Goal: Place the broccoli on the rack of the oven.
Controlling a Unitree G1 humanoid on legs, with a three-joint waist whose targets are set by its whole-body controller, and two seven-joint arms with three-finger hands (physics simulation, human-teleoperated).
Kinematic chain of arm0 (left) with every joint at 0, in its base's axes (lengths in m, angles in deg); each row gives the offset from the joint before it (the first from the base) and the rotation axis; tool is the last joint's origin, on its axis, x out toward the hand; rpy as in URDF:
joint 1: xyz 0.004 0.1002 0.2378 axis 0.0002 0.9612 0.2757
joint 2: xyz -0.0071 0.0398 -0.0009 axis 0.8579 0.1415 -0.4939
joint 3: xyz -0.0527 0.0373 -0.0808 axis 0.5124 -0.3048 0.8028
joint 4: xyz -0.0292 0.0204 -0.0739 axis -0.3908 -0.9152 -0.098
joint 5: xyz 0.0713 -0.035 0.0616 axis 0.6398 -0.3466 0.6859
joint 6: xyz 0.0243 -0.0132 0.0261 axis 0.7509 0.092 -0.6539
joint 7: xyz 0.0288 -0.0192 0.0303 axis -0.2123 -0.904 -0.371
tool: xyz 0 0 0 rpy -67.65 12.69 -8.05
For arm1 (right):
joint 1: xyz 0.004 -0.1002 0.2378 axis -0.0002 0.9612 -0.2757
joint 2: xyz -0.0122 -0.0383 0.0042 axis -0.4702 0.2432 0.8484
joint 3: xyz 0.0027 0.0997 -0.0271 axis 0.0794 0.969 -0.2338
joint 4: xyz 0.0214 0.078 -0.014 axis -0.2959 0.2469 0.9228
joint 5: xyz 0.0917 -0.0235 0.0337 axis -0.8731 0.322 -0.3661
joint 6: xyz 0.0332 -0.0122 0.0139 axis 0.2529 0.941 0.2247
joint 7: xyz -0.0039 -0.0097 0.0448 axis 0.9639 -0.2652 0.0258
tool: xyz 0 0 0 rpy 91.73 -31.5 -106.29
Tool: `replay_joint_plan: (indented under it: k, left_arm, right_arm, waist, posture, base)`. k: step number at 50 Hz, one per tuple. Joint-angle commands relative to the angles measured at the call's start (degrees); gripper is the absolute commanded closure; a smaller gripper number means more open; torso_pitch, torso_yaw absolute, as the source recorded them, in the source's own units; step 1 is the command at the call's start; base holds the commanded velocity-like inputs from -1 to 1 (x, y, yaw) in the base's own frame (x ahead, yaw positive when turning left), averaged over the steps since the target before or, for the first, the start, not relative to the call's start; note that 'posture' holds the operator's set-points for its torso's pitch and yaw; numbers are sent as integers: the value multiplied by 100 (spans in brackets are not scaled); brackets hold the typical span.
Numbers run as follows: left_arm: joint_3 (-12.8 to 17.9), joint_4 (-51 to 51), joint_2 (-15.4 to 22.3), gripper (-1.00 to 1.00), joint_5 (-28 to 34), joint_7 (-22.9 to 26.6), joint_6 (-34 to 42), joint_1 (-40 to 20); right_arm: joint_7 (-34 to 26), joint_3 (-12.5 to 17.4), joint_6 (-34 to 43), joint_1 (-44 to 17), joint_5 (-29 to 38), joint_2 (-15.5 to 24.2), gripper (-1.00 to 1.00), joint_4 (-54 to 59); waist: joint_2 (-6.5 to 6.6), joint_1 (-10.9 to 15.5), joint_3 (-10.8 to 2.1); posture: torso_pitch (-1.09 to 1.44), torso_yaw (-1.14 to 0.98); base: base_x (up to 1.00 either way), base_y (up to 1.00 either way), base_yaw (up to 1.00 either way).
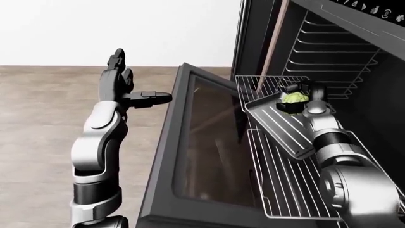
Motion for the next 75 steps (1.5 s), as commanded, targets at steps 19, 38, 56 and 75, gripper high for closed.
replay_joint_plan:
  k: [19, 38, 56, 75]
  left_arm:
    - [10, 205, 26, -100, 31, 20, -153, -205]
    - [-22, 177, -16, -100, 81, 42, -191, -183]
    - [-21, 172, -33, -100, 97, 59, -229, -135]
    - [0, 188, -13, -100, 76, 58, -208, -134]
  right_arm:
    - [419, 158, -972, 258, -333, 58, 100, -211]
    - [583, 170, -1429, 598, -523, -18, 100, 126]
    - [749, 56, -1083, 756, -112, 108, 100, 101]
    - [840, 43, -978, 713, 172, 80, 33, 113]
  waist:
    - [-50, -1, -172]
    - [-71, -1, -166]
    - [-82, 12, -182]
    - [-76, 12, -194]
  posture:
    - [0, 0]
    - [0, 0]
    - [0, 0]
    - [0, 0]
  base:
    - [0, 0, 0]
    - [0, 0, 0]
    - [0, 0, 0]
    - [0, 0, 0]
